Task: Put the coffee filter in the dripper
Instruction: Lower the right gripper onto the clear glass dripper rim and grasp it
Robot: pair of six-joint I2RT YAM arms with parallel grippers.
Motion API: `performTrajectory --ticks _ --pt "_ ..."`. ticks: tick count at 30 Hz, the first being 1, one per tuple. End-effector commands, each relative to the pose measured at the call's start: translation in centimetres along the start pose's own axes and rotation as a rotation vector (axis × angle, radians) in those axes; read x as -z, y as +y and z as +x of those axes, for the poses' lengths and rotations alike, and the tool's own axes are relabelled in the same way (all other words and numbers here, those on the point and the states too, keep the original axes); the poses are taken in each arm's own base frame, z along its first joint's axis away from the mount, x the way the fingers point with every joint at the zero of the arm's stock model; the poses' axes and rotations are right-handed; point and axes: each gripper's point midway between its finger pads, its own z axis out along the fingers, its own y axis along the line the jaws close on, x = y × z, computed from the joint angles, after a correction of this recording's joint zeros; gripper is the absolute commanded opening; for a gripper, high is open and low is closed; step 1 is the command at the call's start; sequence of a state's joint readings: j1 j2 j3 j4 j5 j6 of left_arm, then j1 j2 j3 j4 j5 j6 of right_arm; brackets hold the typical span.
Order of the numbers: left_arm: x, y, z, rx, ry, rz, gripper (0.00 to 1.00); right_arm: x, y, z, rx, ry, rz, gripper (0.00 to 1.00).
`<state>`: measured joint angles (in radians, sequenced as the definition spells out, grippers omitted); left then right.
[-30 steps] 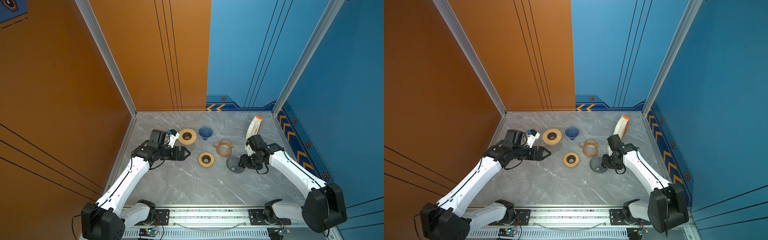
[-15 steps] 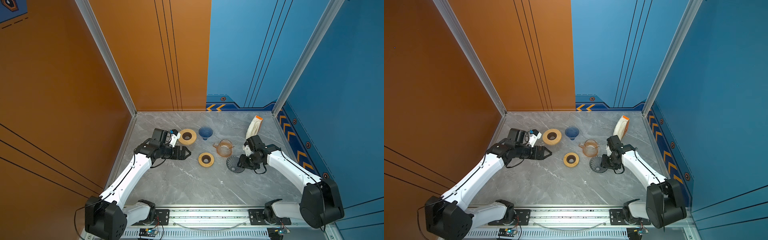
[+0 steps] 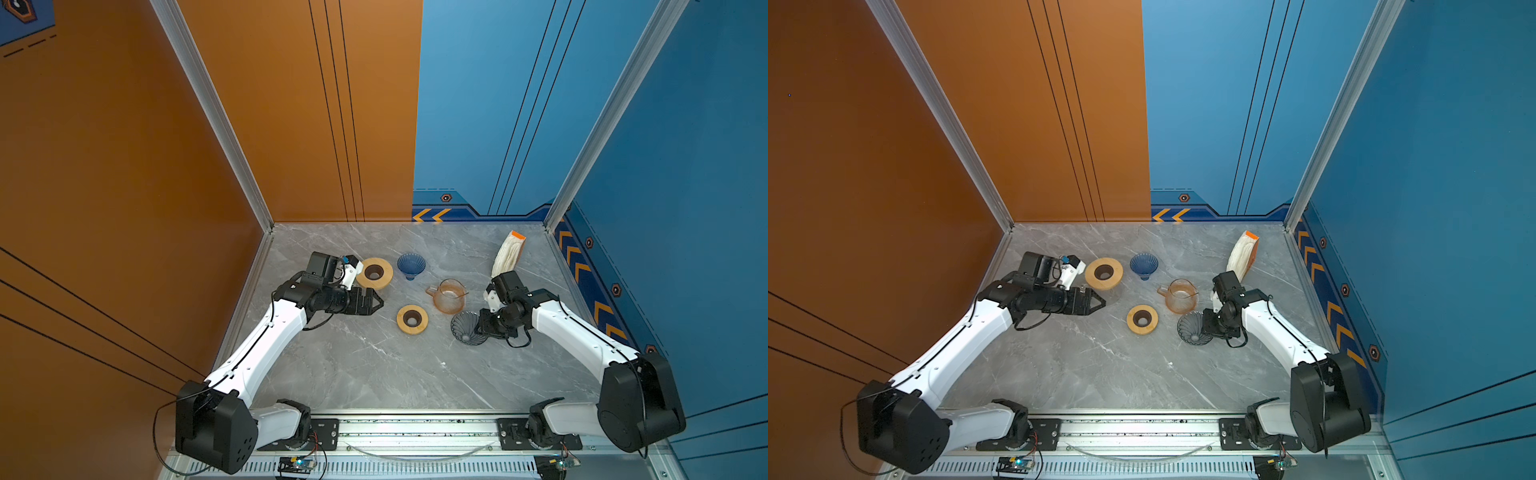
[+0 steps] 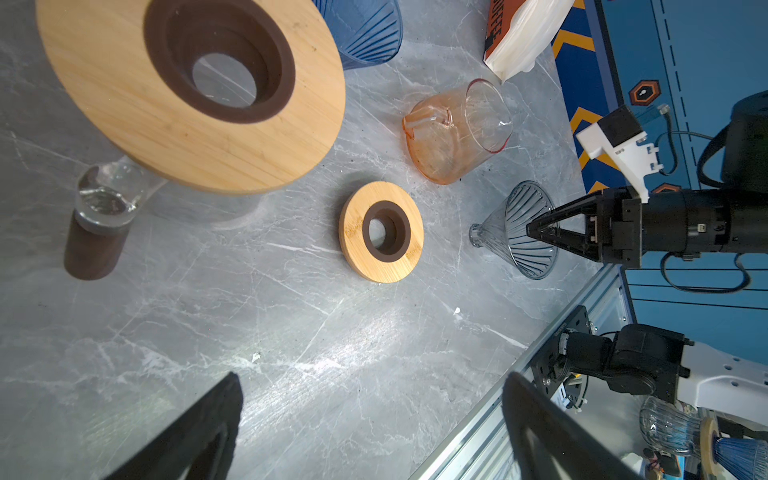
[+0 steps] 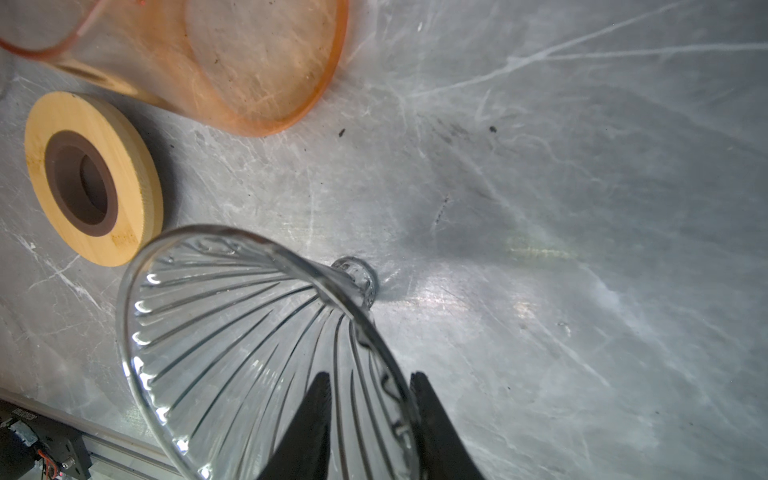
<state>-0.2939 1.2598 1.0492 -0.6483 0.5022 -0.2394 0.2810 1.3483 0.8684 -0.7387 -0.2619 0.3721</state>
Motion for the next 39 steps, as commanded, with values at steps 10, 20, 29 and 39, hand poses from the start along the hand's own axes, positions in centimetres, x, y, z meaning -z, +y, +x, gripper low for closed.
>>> performTrajectory --ticks 10,20,29,39 --pt "-1.1 -1.5 -1.0 -0.046 0.034 0.062 0.98 0.7 0.2 0.1 -0.012 -0.042 -0.023 0.24" --pt "-0.8 -1.6 -0.6 -0.045 0.021 0.051 0.98 0.8 0.4 0.0 0.004 -0.059 -0.036 0.18" --pt "-1.0 -1.5 -0.6 -0.036 0.026 0.047 0.98 0.7 0.7 -0.1 0.009 -0.060 -0.057 0.11" --pt "-0.7 -1.9 -1.1 -0.042 0.013 0.050 0.98 1.4 1.3 -0.5 0.011 -0.083 -0.081 0.01"
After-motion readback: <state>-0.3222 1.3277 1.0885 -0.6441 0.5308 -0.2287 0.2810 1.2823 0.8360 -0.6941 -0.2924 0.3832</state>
